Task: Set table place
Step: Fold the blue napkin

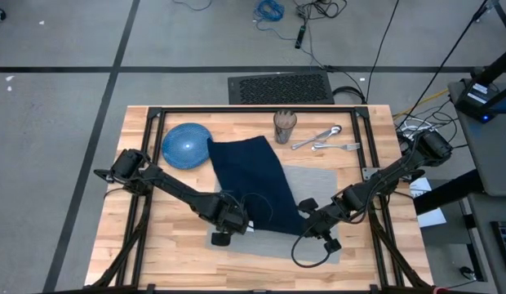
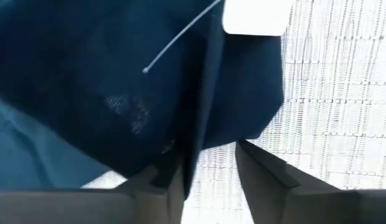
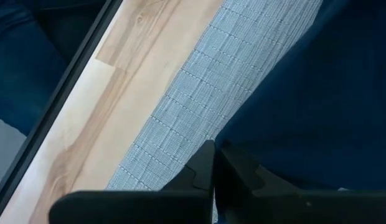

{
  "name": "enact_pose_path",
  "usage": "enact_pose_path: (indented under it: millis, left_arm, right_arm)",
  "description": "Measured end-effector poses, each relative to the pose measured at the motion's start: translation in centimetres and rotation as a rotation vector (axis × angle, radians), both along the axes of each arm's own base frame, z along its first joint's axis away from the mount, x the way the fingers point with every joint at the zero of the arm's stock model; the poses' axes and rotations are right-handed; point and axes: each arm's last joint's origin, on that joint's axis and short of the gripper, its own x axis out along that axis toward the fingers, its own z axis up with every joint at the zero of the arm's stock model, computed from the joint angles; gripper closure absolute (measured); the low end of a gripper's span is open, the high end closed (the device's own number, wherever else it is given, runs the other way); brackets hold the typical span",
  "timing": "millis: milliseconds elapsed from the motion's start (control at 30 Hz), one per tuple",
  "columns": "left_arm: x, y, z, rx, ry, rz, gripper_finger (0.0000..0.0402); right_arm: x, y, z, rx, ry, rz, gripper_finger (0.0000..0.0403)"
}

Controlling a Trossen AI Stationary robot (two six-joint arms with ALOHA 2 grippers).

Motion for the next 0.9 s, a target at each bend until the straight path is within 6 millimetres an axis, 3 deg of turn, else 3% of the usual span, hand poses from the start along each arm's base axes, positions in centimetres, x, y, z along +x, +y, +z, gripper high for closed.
enact_pose_path:
  millis: [200,400,567,733,900]
  left_arm:
    - [0.1,0.0,0.7,0.02,0.018,-0.048,0.0391]
    - [-0.4,0.3,1.5,0.094,0.085,-0.044,0.0401]
    - [-0.3,0.6,3.7,0.231,0.094,-0.032,0.0401]
    - [0.9,1.6,7.2,0.351,0.005,0.003,0.0401]
    - [1.0,3.7,12.0,0.598,-0.054,0.111,0.0401]
  right_arm:
    - [0.0,0.0,0.0,-0.001,0.0,0.001,0.0403]
    - [-0.3,0.0,-0.2,-0.033,0.017,-0.006,0.0403]
    - [-0.6,-0.8,-0.1,-0.106,0.047,-0.038,0.0403]
    - [0.3,-1.9,3.6,-0.193,-0.066,-0.075,0.0403]
    - [1.0,-4.0,9.7,-0.356,-0.214,-0.144,0.0403]
